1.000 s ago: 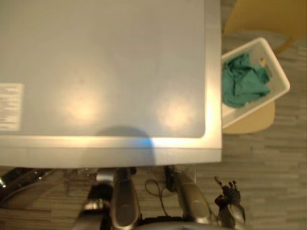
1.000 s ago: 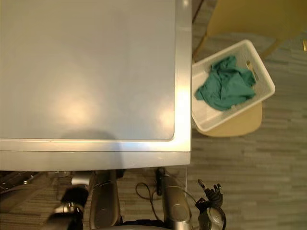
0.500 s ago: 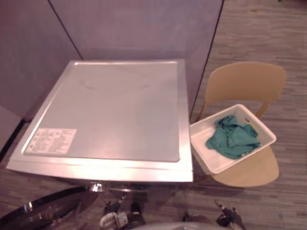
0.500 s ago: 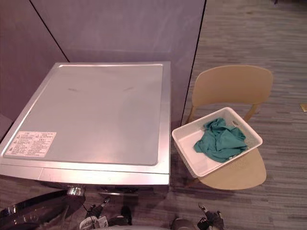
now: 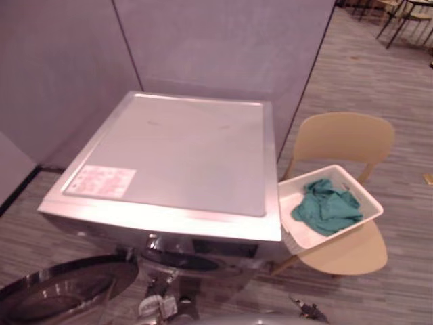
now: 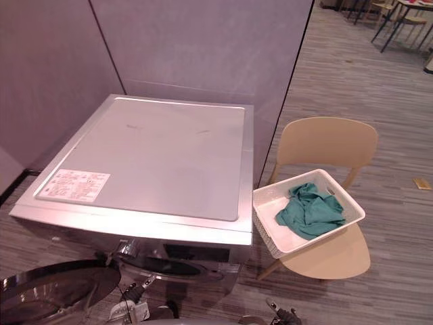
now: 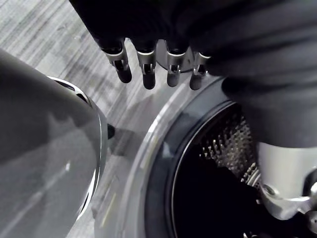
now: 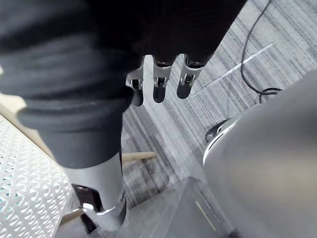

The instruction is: Pick up the laundry basket with both hands and put the clothes into the washing machine.

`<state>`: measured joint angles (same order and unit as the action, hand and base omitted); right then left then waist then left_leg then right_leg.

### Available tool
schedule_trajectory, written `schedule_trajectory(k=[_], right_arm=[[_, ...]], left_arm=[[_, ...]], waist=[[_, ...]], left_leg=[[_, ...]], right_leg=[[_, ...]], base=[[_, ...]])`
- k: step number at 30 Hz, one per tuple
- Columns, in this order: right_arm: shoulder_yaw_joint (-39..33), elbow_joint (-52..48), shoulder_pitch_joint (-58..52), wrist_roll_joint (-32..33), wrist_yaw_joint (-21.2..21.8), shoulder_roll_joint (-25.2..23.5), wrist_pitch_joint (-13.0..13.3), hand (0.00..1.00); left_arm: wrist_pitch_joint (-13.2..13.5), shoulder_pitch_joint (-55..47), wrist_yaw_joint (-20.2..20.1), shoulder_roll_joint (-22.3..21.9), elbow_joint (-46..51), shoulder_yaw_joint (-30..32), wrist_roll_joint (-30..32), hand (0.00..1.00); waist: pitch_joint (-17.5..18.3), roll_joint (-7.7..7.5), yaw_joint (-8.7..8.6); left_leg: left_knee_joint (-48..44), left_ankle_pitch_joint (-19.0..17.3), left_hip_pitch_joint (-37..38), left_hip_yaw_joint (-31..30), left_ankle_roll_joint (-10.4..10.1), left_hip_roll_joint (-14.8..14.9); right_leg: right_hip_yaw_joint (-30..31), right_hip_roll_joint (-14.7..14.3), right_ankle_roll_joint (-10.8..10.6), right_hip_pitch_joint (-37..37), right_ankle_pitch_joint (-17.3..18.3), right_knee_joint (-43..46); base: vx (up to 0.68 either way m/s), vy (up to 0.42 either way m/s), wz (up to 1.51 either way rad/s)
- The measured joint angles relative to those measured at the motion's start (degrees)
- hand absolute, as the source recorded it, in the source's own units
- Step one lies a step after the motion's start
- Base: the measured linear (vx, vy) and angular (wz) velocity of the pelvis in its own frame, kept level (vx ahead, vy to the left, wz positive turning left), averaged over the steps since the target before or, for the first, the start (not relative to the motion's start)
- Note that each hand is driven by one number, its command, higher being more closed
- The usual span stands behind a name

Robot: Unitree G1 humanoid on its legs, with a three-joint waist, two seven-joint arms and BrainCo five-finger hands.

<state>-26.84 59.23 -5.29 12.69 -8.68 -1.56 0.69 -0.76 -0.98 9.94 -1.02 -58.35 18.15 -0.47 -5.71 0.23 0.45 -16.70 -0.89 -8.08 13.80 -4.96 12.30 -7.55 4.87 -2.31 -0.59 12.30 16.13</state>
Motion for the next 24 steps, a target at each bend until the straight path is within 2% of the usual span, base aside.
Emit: schedule_trajectory(k=[1,3,4,5,6,7,8,10,14,17,21,23,24], right_arm=[[-1.25,-0.01,0.41,-0.01,-0.08,0.20,-0.02,0.00],[-1.51,-0.97,0.30,-0.04,0.06,0.07,-0.05,0.00],[-1.51,-1.88,0.32,-0.07,0.08,-0.27,-0.03,0.00],[-1.66,-2.36,0.37,-0.21,0.13,-0.40,-0.03,0.00],[-1.94,-2.35,0.48,-0.45,0.15,-0.38,-0.06,0.00],[-2.31,-2.23,0.30,-0.57,0.13,-0.46,-0.10,0.00],[-2.59,-1.59,0.27,-0.65,0.13,-1.80,-0.45,0.00],[-2.67,-1.46,-0.35,-1.32,0.09,-2.38,-0.87,0.00],[-1.86,-1.34,-0.50,-1.89,0.14,-1.80,-0.80,0.00],[-1.37,-0.79,-0.08,-1.94,0.10,-0.68,-0.64,0.00],[-1.28,0.54,-0.53,-2.37,0.07,1.20,-0.61,0.00],[-1.45,0.51,-0.24,-2.56,0.06,1.37,-0.95,0.00],[-1.49,0.52,-0.41,-2.56,0.04,1.38,-1.06,0.00]], left_arm=[[-0.08,0.04,-0.09,-0.57,0.52,0.26,0.16,0.00],[-0.05,-1.62,-0.17,-0.69,0.69,0.28,1.12,0.00],[-0.11,-2.04,-0.73,-0.66,0.54,0.31,1.80,0.00],[-0.31,-2.28,-1.19,-0.73,0.28,0.33,2.42,0.00],[-0.36,-2.40,-1.22,-1.00,0.26,0.34,2.46,0.00],[-0.69,-2.73,-1.17,-0.56,0.24,0.39,2.61,0.00],[-1.10,-2.62,-1.13,1.13,0.03,0.17,2.97,0.00],[-1.31,-2.49,-1.11,1.99,-1.03,-0.36,3.72,0.00],[-1.20,-1.90,-1.08,2.42,-1.46,-5.00,5.23,0.00],[-1.20,-0.84,-1.06,2.72,-3.13,-7.06,5.92,0.00],[-1.15,-0.17,-1.12,2.16,-3.52,-7.23,6.05,0.00],[-1.11,-0.26,-1.16,2.38,-3.96,-7.21,6.78,0.00],[-1.13,-0.37,-1.17,2.34,-4.34,-7.17,7.09,0.00]], waist=[[-0.69,0.79,0.28],[-0.49,1.20,-0.22],[-0.45,1.41,-1.44],[-0.27,1.75,-1.71],[0.24,2.31,-1.64],[0.90,1.85,-1.54],[1.39,-0.87,-1.50],[1.65,-1.88,-1.78],[1.90,-1.75,-2.68],[1.70,-1.71,-2.97],[1.46,-0.79,-2.92],[0.49,-0.54,-2.93],[0.36,-0.33,-2.91]], left_leg=[[-12.74,-6.44,-1.54,0.42,0.54,0.74],[-23.73,-11.65,0.47,0.15,-0.13,-0.06],[-25.08,-14.31,2.67,-0.61,-0.43,-0.41],[-20.79,-17.78,4.34,-1.43,-0.55,-0.51],[-18.05,-19.03,5.07,-1.24,-0.39,-0.77],[-13.03,-20.39,5.84,-0.83,0.76,-1.63],[-8.21,-19.30,6.23,0.12,2.43,-3.64],[-5.29,-17.56,7.44,0.92,3.15,-5.18],[2.07,-13.51,9.43,3.90,4.29,-8.07],[6.56,-10.58,11.71,5.52,4.03,-8.98],[8.69,-9.20,12.88,5.67,3.68,-9.00],[9.01,-8.40,13.86,6.86,3.28,-8.30],[9.32,-8.24,14.28,7.02,3.04,-8.20]], right_leg=[[-0.41,0.07,0.21,0.04,0.12,1.52],[0.30,0.15,-0.01,-0.04,-0.17,1.85],[0.76,-0.45,0.16,0.37,-0.25,1.73],[1.50,-1.59,-0.05,2.03,-0.66,2.03],[2.15,-2.08,-0.28,3.20,-1.04,2.28],[3.15,-2.69,-0.86,5.32,-1.84,2.35],[4.61,-2.03,-1.02,6.94,-3.60,1.58],[6.31,-1.60,-1.61,6.57,-6.32,-1.45],[8.01,0.26,-3.12,7.84,-9.90,-3.32],[4.66,1.24,-2.02,9.84,-10.77,-0.43],[4.37,1.39,-1.66,9.83,-10.77,-0.39],[3.48,1.89,-0.09,10.01,-8.31,0.39],[2.14,2.48,-0.18,10.19,-7.68,1.43]], base=[[-0.20,0.081,0.01],[-0.17,0.130,-0.09],[-0.19,0.210,-0.04],[-0.18,0.202,-0.10],[-0.17,0.163,-0.31],[-0.18,0.142,-0.39],[-0.15,0.108,-0.33],[-0.14,0.096,-0.24],[-0.13,0.067,-0.31],[-0.04,-0.038,-0.23],[-0.03,-0.069,-0.03],[-0.05,-0.101,-0.11],[-0.03,-0.124,-0.19]])
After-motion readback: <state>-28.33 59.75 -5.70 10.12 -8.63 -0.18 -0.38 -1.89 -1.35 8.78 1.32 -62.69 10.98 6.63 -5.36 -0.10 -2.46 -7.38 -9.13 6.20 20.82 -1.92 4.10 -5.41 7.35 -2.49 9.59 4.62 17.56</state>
